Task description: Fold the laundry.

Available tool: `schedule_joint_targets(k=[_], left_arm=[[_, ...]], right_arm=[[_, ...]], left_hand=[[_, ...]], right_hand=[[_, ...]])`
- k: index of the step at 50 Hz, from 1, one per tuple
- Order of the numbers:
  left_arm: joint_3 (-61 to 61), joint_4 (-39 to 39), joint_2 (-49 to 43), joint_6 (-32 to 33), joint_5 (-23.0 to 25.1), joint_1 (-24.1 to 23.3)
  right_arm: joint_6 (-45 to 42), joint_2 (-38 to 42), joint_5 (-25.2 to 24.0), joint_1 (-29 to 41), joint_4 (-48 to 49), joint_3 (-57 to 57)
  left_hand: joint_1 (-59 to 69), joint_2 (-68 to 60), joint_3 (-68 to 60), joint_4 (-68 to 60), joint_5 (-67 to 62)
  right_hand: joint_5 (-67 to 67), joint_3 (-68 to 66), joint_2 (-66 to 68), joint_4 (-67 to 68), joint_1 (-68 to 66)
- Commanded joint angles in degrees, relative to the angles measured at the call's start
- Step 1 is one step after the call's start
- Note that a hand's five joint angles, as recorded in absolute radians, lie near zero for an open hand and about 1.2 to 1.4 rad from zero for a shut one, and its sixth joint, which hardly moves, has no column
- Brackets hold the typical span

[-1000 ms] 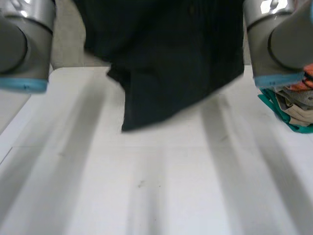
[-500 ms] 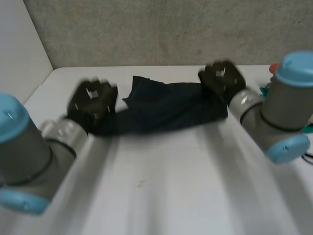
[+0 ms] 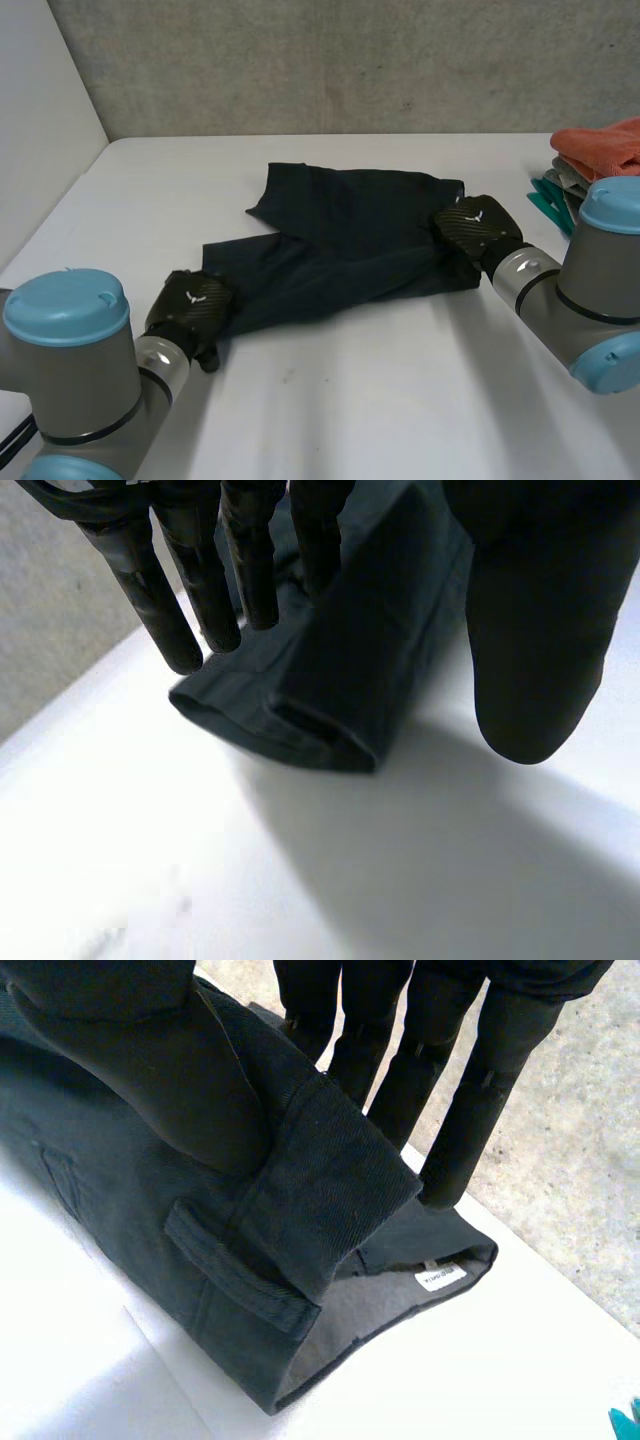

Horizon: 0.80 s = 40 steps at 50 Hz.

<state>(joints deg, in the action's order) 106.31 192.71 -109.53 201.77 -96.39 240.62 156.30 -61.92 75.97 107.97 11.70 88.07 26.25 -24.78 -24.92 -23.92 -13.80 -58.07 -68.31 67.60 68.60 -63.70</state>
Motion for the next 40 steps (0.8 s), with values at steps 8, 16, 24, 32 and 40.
schedule_joint_targets(k=[8, 16, 24, 32, 40], left_arm=[[-5.05, 0.73, -7.1, -3.66, -3.37, 2.57], [-7.26, 1.0, -8.87, -3.75, 0.76, 3.28], [-1.72, -4.26, 4.57, -3.66, 2.43, 3.28], [4.08, -27.98, 16.97, 8.98, 5.95, 2.49], [0.84, -33.3, 15.67, 10.76, 3.23, 0.21]], right_arm=[[1.29, -0.4, 0.23, 0.49, -0.53, 0.35], [1.56, -1.54, 0.14, -0.04, -1.06, 0.61], [-4.41, -7.07, -1.35, 0.49, -10.71, 1.75], [-34.54, -14.28, 0.31, -2.49, -40.93, 10.01], [-32.48, -14.82, 0.14, -2.24, -38.78, 9.76]], left_hand=[[5.81, -7.28, -7.14, -8.14, -8.26], [53.75, -55.22, -55.08, -56.08, -56.2], [53.75, -55.22, -55.08, -56.08, -56.2], [53.75, -55.22, -55.08, -56.08, -56.2], [53.75, -55.22, -55.08, -56.08, -56.2]], right_hand=[[-11.93, -11.69, 12.4, 11.4, -16.3], [-11.93, -11.69, 12.4, 11.4, -16.3], [-11.93, -11.69, 12.4, 11.4, -16.3], [-11.93, -11.69, 12.4, 11.4, -16.3], [-11.93, -11.69, 12.4, 11.4, -16.3]])
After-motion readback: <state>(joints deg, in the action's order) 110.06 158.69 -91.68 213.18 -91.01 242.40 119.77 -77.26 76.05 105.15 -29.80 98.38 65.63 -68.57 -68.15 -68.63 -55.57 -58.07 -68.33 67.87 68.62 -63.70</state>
